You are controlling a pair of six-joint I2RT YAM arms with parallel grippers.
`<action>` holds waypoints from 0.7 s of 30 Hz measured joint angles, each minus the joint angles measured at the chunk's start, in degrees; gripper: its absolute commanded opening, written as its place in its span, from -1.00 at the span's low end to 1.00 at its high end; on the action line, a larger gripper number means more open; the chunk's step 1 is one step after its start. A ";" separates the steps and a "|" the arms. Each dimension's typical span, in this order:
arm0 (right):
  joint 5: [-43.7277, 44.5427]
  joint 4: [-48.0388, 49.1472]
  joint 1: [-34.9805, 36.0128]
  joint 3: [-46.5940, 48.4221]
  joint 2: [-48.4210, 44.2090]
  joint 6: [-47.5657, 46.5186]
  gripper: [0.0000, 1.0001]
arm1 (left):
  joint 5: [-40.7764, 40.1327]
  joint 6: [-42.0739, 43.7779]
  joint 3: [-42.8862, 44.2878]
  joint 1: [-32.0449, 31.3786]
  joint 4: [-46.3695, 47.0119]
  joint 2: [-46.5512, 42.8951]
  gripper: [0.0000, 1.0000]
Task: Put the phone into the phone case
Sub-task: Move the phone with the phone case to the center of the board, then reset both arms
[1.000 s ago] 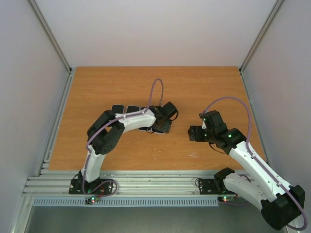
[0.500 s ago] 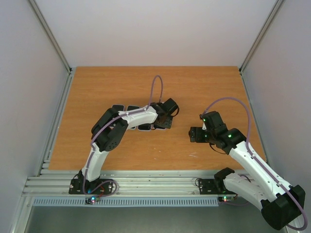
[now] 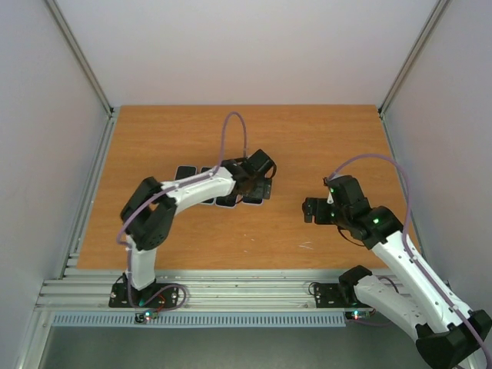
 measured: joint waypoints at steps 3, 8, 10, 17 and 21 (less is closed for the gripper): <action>1.51 -1.81 0.00 2.34 -1.90 0.00 0.97 | 0.37 -0.35 -2.21 0.00 0.04 -7.74 0.99; 4.85 -4.72 0.00 6.88 -4.87 -0.07 0.97 | 0.79 -0.26 -5.44 1.07 -0.02 -19.15 0.99; 6.91 -5.97 0.00 8.76 -6.05 -0.37 0.97 | 1.07 -0.20 -7.58 2.64 -0.15 -23.47 0.99; 14.08 -8.50 0.00 10.58 -10.40 -2.99 0.97 | 1.62 0.70 -16.85 11.67 -3.93 -38.49 0.99; 16.96 -9.16 0.00 10.58 -12.31 -4.09 0.97 | 2.16 2.10 -21.22 19.34 -6.97 -47.39 0.99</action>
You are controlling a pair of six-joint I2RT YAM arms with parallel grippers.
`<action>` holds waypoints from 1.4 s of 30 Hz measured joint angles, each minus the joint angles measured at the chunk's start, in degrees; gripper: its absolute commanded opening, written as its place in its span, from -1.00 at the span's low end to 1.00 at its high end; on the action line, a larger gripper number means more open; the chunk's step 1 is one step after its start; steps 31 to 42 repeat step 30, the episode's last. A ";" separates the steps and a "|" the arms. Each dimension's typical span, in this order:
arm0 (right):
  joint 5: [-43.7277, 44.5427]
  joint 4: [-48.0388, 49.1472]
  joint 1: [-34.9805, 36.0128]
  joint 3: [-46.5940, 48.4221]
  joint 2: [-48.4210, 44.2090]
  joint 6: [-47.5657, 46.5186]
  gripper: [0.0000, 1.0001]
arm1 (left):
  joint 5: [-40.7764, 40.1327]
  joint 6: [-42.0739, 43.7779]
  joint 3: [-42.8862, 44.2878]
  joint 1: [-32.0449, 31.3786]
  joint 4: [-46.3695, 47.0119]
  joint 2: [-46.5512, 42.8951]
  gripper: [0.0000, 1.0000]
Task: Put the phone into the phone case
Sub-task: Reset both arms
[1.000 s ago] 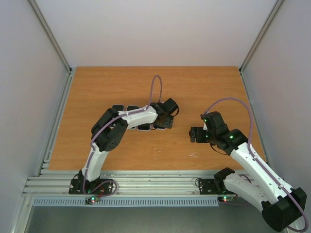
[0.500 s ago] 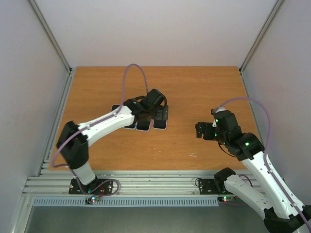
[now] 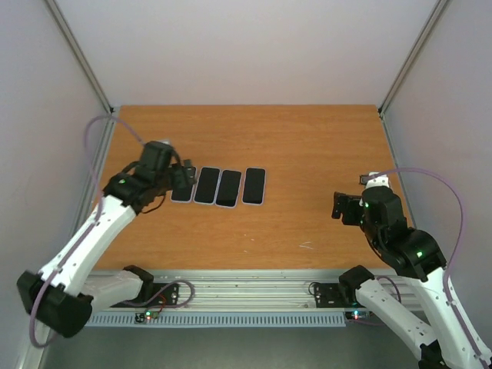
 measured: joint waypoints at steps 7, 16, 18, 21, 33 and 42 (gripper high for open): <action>4.07 0.20 0.00 -1.36 -2.19 -0.22 0.97 | 0.70 4.20 -3.30 13.84 -6.78 -12.72 0.99; 7.17 0.59 0.00 -3.17 -2.25 -0.46 0.97 | -8.35 10.86 -8.09 14.69 -7.61 -29.53 0.99; 7.13 0.87 0.00 -3.41 -2.25 -0.85 0.97 | -9.18 11.45 -10.34 14.69 -7.28 -31.32 0.99; 6.93 1.16 0.00 -3.61 -2.25 -1.49 0.97 | -9.57 12.41 -11.58 14.69 -7.17 -30.71 0.99; 6.64 1.57 0.00 -3.74 -3.32 -2.45 0.97 | -10.23 14.12 -11.91 14.69 -6.62 -29.00 0.99; 6.64 1.57 0.00 -3.74 -3.32 -2.45 0.97 | -10.23 14.12 -11.91 14.69 -6.62 -29.00 0.99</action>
